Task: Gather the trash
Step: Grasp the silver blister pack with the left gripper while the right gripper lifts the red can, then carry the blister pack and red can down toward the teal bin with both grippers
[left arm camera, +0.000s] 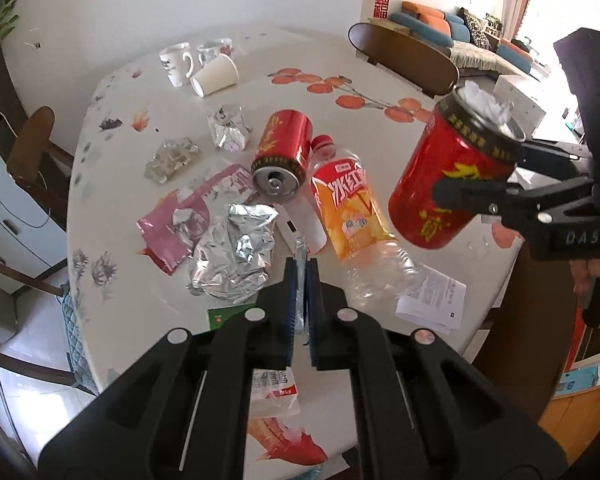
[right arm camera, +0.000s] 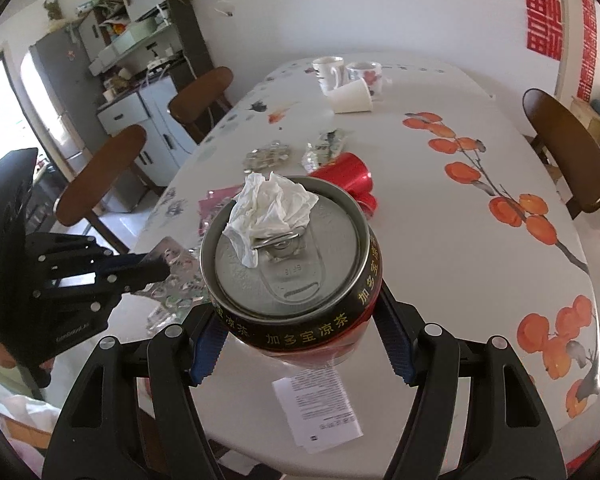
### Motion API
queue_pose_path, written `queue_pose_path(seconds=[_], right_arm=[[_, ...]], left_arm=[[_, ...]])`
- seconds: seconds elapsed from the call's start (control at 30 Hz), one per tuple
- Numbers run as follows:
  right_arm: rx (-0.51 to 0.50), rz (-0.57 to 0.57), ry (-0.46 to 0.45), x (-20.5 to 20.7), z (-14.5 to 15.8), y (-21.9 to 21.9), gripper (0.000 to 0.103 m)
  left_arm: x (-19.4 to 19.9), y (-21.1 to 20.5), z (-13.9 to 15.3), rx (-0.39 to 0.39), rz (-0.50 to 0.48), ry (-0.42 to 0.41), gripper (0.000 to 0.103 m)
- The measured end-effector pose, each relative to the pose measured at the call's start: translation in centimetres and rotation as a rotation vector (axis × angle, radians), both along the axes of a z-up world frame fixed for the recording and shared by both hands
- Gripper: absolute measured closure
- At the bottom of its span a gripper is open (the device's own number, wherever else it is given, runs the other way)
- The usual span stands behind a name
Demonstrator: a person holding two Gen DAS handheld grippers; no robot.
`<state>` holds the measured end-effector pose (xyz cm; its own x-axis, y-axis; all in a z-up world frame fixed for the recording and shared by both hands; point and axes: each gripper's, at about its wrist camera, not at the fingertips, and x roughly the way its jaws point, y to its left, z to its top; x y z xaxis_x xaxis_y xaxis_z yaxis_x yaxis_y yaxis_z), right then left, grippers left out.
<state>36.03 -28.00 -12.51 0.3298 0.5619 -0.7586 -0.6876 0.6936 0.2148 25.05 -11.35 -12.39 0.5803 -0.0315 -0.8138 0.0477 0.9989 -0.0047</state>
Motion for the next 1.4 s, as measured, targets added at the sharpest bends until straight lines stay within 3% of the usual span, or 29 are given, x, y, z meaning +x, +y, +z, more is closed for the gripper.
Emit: queue_pose_path(seconds=[0.7,1.4], right_arm=[[0.085,0.154,0.025,-3.4,3.9,4.0,0.036],[0.107,0.305,0.020,-10.3,6.5,10.3,0.036]], left_arm=[[-4.2,5.5,5.3,0.047,0.105,-0.090,0.099],[-12.0,10.5,7.6,0.058,0.189,-0.132,0.099]])
